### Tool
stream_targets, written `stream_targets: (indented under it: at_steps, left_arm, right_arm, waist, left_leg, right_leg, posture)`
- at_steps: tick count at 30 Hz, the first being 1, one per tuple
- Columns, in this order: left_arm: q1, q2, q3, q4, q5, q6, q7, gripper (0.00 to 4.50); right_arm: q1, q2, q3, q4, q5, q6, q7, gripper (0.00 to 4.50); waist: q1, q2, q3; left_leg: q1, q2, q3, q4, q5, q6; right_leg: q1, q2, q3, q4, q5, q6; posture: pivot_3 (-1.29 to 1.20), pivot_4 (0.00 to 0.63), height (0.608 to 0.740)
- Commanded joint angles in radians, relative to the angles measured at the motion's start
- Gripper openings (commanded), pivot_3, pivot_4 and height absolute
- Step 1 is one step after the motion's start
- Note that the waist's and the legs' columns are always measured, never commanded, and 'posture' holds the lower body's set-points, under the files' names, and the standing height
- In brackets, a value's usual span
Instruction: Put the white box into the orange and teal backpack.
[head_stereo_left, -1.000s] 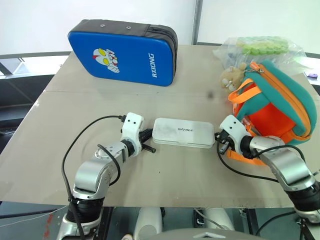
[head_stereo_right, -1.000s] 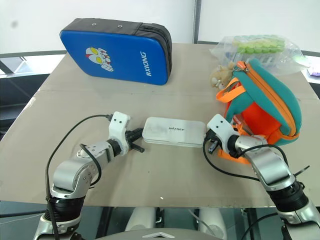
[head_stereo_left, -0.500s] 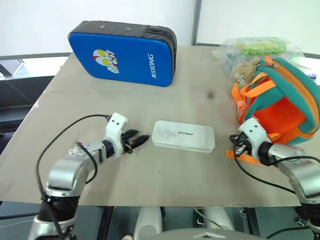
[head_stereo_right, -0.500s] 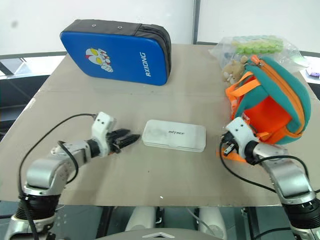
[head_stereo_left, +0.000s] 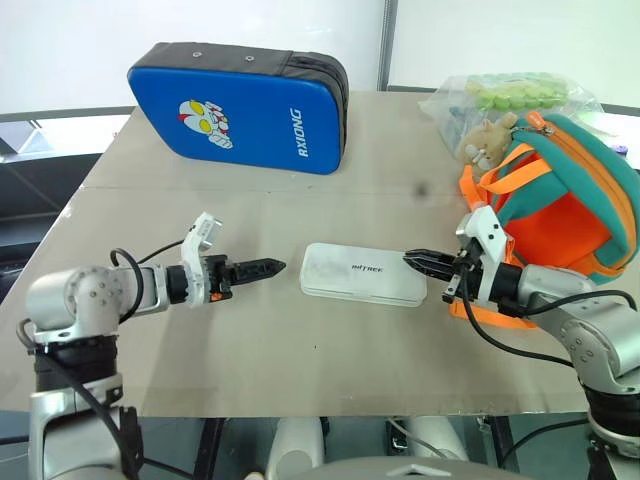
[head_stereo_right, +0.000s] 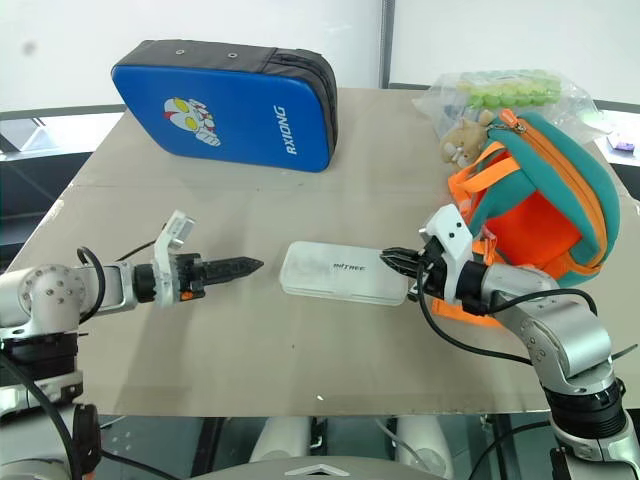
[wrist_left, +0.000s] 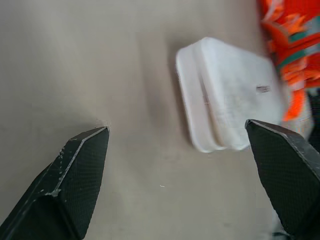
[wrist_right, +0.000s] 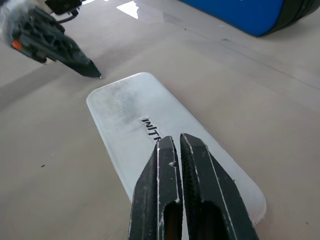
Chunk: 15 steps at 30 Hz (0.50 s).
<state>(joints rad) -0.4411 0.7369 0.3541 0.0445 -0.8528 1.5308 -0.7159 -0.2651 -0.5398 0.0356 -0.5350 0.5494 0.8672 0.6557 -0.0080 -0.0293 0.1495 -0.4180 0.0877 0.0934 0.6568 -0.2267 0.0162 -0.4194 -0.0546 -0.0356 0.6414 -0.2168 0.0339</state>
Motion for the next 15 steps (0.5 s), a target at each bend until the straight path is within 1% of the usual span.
stream_targets:
  at_steps: [1,3,6,10,13,15]
  left_arm:
    - [-0.044,0.010,0.020,0.030,-0.057,0.077,-0.008,4.45]
    - [-0.062,0.024,-0.016,0.056,-0.090,0.084,-0.005,4.45]
    - [-0.104,0.019,-0.073,0.119,-0.119,0.084,0.009,4.45]
    - [-0.126,-0.017,-0.126,0.156,-0.080,0.084,0.032,4.45]
    - [-0.140,-0.059,-0.130,0.179,-0.052,0.083,0.057,4.45]
    - [-0.145,-0.081,-0.133,0.184,-0.036,0.080,0.068,4.45]
  right_arm:
    - [-0.015,-0.010,0.058,0.012,-0.047,-0.050,0.006,0.00]
    - [-0.019,-0.004,0.069,0.025,-0.053,-0.055,0.002,0.00]
    - [-0.015,0.001,0.061,0.036,-0.055,-0.058,-0.009,0.00]
    - [0.005,-0.009,0.012,0.025,-0.042,-0.046,-0.031,0.00]
    - [0.023,-0.028,-0.041,0.016,-0.043,-0.023,-0.062,0.00]
    - [0.030,-0.051,-0.056,0.025,-0.076,0.000,-0.098,0.00]
  waist:
    - [-0.001,0.000,0.000]
    - [-0.003,0.000,0.000]
    - [-0.001,0.000,0.000]
    - [-0.002,0.000,0.000]
    - [0.001,0.000,0.000]
    - [0.004,0.000,0.000]
  left_leg:
    - [0.000,0.000,0.000,0.000,0.000,0.000]
    - [0.000,0.000,0.000,-0.001,0.000,0.000]
    - [0.000,0.000,0.000,-0.002,0.000,0.000]
    - [0.000,0.000,0.000,-0.002,0.000,0.000]
    - [0.000,0.000,0.001,-0.002,0.000,0.000]
    - [0.000,-0.001,0.001,-0.003,0.000,0.000]
  right_leg:
    - [0.000,0.000,0.000,0.000,0.000,0.000]
    - [-0.001,0.000,0.000,0.000,0.000,0.000]
    - [-0.001,0.000,0.000,0.000,0.000,-0.001]
    - [-0.001,0.000,0.001,0.000,0.000,-0.001]
    - [-0.001,0.000,0.001,0.000,0.000,-0.001]
    - [-0.001,0.000,0.001,0.000,0.000,-0.001]
  posture:
    - [0.00,0.150,0.740]
    - [0.00,0.150,0.740]
    - [0.00,0.150,0.740]
    - [0.00,0.150,0.740]
    - [0.00,0.150,0.740]
    - [0.00,0.150,0.740]
